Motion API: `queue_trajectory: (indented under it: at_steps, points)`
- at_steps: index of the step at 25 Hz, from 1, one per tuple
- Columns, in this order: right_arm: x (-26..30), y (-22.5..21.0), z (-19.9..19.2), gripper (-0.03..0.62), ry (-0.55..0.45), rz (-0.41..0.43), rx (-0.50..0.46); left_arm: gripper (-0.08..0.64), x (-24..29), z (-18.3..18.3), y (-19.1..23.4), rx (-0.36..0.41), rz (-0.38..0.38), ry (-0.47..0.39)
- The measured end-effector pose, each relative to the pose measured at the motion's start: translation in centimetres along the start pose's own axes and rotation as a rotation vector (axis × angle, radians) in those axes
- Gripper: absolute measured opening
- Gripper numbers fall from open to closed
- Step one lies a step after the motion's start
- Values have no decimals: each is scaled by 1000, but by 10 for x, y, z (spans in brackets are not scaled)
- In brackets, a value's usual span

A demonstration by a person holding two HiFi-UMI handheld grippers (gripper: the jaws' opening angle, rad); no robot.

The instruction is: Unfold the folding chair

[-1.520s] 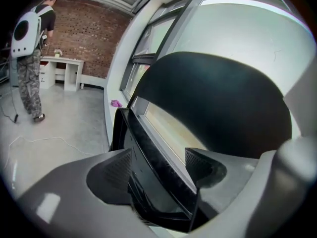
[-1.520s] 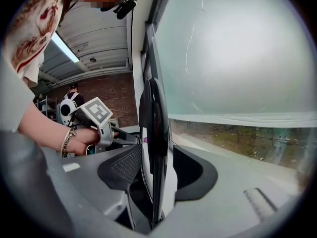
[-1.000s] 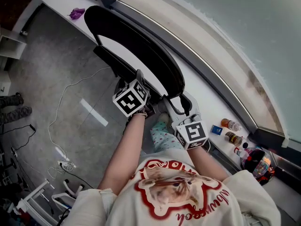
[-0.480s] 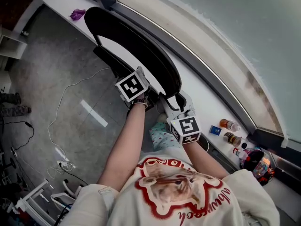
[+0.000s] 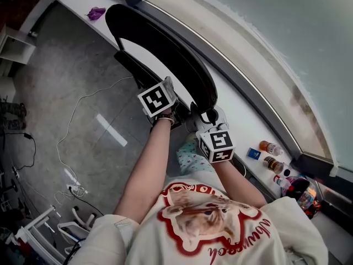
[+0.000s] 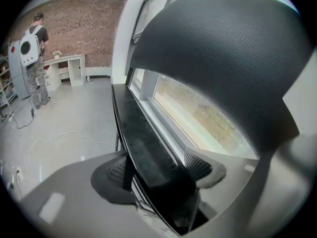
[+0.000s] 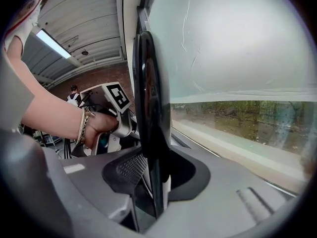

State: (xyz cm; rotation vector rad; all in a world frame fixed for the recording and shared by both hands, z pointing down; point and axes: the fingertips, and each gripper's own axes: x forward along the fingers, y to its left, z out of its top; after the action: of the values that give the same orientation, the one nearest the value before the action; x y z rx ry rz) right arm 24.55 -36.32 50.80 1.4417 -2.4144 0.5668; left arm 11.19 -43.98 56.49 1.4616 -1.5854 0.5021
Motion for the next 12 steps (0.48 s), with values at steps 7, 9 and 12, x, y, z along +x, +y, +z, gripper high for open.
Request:
queue_trajectory:
  at_steps: [7, 9, 12]
  points:
    - [-1, 1, -2, 126, 4, 6, -8, 311, -4, -4, 7, -16, -16, -12]
    - [-2, 1, -3, 124, 4, 5, -6, 310, -7, -2, 8, -29, -42, -41]
    - [-1, 1, -4, 123, 5, 0, 0, 304, -11, 5, 13, -44, -76, -103]
